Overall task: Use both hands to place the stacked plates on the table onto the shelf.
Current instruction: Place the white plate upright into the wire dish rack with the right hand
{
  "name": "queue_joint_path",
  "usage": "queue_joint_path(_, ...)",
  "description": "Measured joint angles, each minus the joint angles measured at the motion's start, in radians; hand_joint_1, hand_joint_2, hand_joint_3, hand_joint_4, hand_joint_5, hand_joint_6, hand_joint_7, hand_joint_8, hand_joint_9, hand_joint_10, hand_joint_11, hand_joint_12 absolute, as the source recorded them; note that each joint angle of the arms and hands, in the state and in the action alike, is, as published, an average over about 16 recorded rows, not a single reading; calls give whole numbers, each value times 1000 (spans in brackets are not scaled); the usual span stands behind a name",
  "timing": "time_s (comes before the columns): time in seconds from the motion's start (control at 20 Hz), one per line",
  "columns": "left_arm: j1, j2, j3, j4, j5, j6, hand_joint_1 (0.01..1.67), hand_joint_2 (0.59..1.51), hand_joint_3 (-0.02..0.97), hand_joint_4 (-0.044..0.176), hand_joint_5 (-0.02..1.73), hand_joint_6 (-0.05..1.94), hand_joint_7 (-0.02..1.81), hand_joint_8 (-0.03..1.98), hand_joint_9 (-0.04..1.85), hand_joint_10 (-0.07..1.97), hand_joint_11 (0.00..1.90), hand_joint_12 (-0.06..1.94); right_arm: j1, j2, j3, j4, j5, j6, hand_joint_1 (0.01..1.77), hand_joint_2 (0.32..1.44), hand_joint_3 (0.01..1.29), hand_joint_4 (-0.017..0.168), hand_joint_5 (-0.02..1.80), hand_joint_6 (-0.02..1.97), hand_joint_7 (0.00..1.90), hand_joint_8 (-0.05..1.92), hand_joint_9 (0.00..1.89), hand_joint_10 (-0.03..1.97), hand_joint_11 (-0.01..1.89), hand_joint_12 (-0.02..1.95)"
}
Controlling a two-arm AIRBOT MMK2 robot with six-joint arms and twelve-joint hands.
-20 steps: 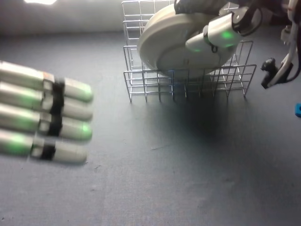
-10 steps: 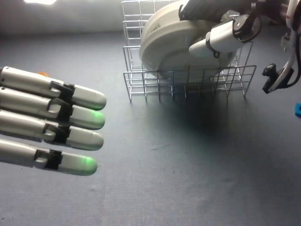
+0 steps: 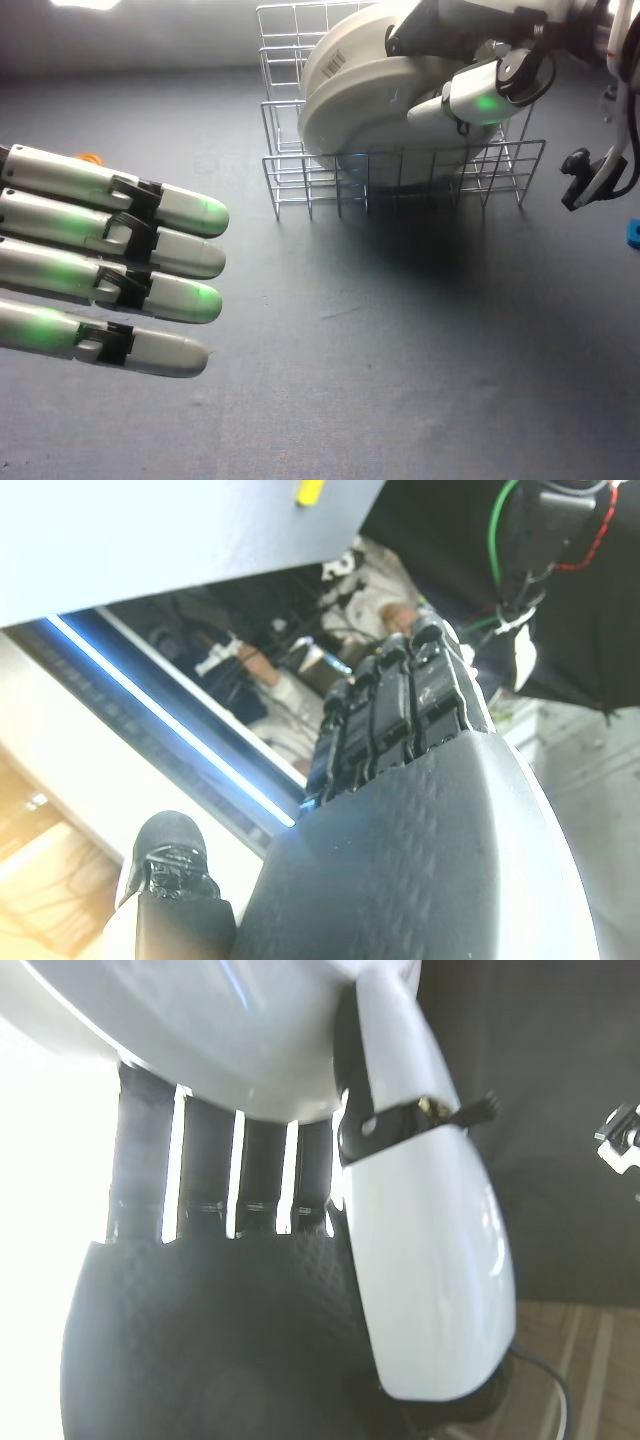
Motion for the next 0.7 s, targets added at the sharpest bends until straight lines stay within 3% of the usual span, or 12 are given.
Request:
queue_joint_path(0.15, 0, 0, 2, 0, -5, 1, 13, 1121, 5, 2, 26, 7, 22, 1, 17, 11, 14, 7, -4, -1, 1, 0, -2, 0, 1199, 1150, 11, -7, 767, 1125, 902, 1199, 856, 987, 703, 1416)
queue_joint_path(0.4, 1, 0, 8, 1, -14, 4, 13, 1125, 5, 2, 24, 6, 22, 1, 17, 11, 14, 7, -4, -1, 1, 0, -8, 0, 1131, 1202, 11, -7, 685, 1253, 805, 1103, 733, 992, 576, 1462)
queue_joint_path(0.7, 2, 0, 13, 2, -18, 9, 13, 1126, 5, 2, 27, 6, 21, 1, 16, 11, 14, 7, 12, 4, -4, -1, -22, 0, 1035, 1222, 11, -5, 624, 1013, 705, 918, 609, 967, 430, 1479)
